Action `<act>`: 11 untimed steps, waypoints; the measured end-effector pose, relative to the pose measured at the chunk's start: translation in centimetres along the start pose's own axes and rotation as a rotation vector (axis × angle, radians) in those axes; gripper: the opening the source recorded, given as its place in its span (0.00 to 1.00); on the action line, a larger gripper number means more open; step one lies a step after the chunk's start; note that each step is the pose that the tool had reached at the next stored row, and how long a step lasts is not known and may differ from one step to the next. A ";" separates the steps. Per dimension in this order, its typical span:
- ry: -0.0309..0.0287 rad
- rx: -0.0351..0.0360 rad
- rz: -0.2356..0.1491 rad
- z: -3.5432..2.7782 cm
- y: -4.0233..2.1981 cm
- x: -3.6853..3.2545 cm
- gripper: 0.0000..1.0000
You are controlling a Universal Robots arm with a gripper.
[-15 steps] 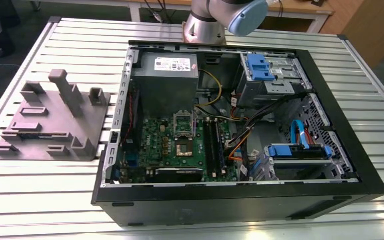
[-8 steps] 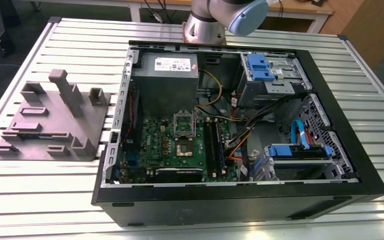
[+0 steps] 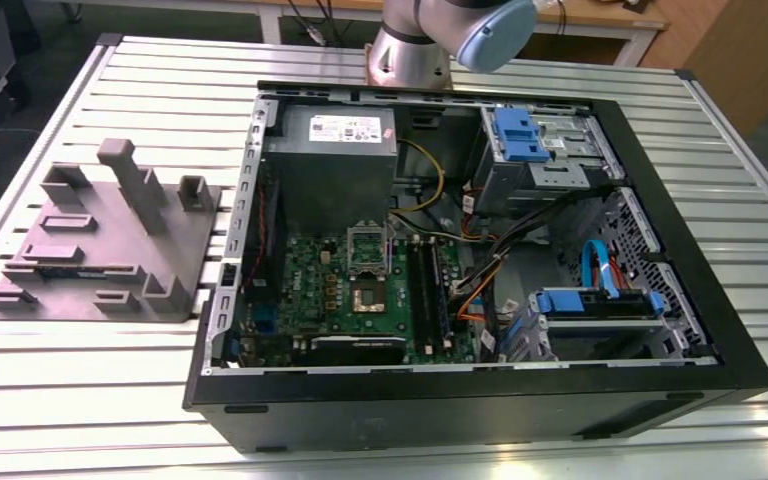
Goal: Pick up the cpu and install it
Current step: 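Pick up the cpu and move it towards the insertion slot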
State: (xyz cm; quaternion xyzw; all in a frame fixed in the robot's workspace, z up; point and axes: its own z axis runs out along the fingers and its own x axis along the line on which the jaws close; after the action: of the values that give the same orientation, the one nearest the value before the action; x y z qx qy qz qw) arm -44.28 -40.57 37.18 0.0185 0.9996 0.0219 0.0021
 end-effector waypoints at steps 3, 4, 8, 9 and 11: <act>0.0000 0.0000 0.000 0.00 0.00 -0.07 0.47; 0.0000 0.0000 0.000 0.00 0.00 -0.08 0.47; 0.0001 0.0000 0.000 -0.21 0.01 -0.09 0.47; 0.0000 0.0000 0.000 -0.29 0.01 -0.08 0.47; -0.0002 -0.0002 0.000 -0.31 0.02 -0.08 0.47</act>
State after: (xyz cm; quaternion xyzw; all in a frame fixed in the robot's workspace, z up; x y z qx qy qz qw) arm -44.20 -40.57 37.49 0.0185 0.9996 0.0220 0.0022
